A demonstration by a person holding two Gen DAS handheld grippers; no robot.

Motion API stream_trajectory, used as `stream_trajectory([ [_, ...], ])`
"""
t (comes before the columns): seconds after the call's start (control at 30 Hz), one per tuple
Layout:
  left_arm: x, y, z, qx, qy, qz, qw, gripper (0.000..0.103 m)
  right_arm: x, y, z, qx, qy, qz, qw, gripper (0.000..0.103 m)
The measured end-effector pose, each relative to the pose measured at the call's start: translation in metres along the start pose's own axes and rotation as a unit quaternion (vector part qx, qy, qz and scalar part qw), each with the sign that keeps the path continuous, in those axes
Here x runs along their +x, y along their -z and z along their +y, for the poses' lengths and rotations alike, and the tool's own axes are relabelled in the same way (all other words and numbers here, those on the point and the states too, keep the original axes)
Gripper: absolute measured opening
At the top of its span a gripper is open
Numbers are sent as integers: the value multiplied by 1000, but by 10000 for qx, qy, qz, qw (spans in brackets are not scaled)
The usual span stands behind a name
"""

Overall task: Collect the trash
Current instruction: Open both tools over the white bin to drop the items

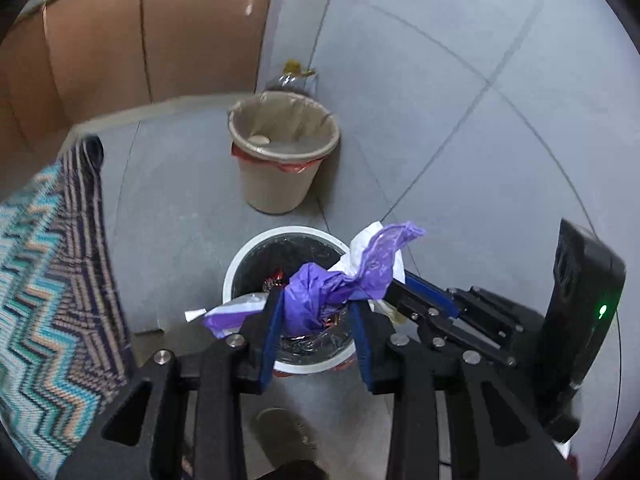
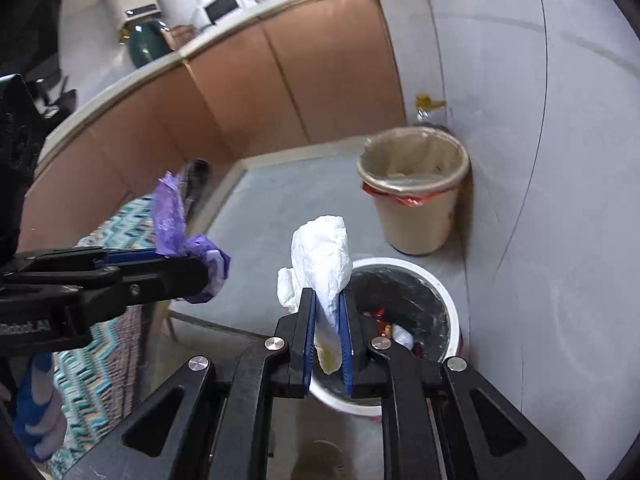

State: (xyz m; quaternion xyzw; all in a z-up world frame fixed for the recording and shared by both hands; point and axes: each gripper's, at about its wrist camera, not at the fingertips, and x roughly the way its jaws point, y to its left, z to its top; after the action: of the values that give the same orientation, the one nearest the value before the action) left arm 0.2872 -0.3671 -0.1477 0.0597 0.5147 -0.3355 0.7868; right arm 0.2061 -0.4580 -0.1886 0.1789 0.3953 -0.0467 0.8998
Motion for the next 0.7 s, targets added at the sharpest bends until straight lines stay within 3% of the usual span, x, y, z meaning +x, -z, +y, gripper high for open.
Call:
stream_trajectory([
  [0.1,18,-3,9,-245,55,103,9996,35,18,-1,-5,34,192,134,9997,15],
  [0.23,28,-1,17,-412,196,99,9989,46,26,1,-10,104,309,204,9993,35],
  [0.37,27,3,22,-462,401,35,9981,46,21,4,-11,151,351,206,9991,39],
  [0.7,-43,26,26,-177,218,-622,9977,46,-11,8,15,-17,328,-47,9994,57],
])
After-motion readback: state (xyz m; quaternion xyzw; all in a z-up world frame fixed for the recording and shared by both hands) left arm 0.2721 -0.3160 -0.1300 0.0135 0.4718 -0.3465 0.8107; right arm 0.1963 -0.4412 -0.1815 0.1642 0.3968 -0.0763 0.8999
